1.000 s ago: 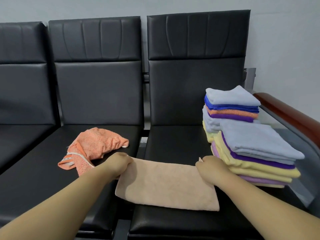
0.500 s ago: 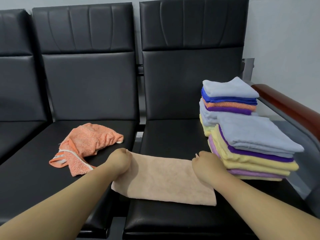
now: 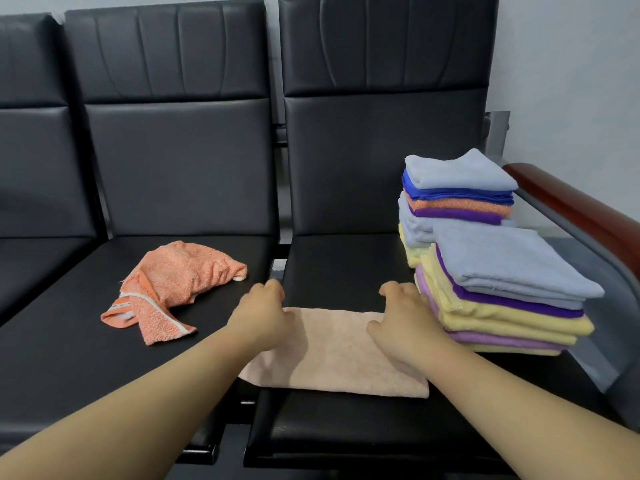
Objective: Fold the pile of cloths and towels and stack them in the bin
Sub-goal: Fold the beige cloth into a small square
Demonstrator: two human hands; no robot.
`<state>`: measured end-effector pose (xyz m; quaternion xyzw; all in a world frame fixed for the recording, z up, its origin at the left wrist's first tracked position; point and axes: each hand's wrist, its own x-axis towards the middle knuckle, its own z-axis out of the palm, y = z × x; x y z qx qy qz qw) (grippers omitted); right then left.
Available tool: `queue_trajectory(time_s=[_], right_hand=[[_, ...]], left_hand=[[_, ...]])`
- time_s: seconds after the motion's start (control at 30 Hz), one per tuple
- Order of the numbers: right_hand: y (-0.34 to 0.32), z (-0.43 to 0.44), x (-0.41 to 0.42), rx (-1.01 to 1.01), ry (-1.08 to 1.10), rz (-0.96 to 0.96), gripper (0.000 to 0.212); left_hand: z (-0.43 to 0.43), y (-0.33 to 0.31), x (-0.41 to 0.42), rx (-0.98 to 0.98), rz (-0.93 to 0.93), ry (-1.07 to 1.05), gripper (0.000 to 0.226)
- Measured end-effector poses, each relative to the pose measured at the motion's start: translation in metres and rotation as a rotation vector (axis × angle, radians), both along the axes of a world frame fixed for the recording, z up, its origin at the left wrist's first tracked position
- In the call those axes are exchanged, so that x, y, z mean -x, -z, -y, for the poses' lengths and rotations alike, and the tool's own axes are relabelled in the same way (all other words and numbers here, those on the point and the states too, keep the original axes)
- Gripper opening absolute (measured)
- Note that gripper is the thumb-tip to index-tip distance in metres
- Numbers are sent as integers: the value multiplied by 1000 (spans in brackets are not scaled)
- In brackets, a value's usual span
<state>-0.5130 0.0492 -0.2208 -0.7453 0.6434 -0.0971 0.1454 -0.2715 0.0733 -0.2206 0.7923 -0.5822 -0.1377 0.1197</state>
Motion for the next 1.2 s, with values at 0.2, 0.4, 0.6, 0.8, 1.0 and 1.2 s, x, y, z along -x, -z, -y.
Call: queue_trajectory(time_s=[0.2, 0.4, 0.6, 0.8, 1.0, 1.2], right_hand=[[6, 2, -4, -9, -275, -33, 10], [17, 12, -6, -7, -333, -74, 20], [16, 30, -2, -38, -280, -43, 38], [8, 24, -13, -21, -194, -203, 17], [4, 9, -12, -136, -356, -102, 19], [9, 10, -5, -156, -349, 10, 15]], left_hand=[[-10, 0, 34, -252, 102, 114, 32], [-20, -2, 66, -409, 175, 157, 54], [4, 19, 50, -262, 27, 153, 59], [44, 25, 32, -230, 111, 190, 51], [61, 27, 32, -160, 107, 241, 50], [44, 29, 25, -2, -127, 151, 55]])
